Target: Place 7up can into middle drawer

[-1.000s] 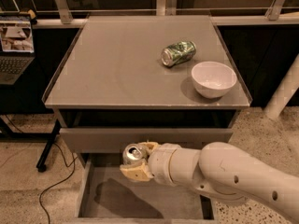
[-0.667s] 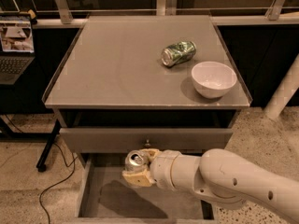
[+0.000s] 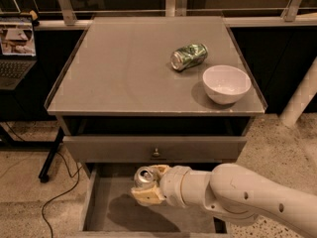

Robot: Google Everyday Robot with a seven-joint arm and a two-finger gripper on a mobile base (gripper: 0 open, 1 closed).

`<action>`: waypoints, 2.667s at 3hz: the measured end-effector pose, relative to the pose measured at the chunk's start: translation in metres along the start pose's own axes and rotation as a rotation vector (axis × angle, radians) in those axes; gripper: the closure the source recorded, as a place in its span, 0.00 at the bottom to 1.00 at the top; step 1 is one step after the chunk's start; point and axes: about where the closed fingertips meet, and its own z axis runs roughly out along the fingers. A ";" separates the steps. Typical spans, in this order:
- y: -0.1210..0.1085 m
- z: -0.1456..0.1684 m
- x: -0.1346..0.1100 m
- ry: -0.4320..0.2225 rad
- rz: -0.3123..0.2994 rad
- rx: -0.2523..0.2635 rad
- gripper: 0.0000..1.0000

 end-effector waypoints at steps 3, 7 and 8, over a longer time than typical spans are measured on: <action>-0.040 0.050 0.088 -0.068 0.085 0.105 1.00; -0.066 0.096 0.156 -0.071 0.237 0.075 0.83; -0.066 0.096 0.156 -0.071 0.237 0.075 0.61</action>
Offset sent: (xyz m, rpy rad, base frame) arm 0.0197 -0.0293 -0.1193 0.0693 -0.0296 -0.1723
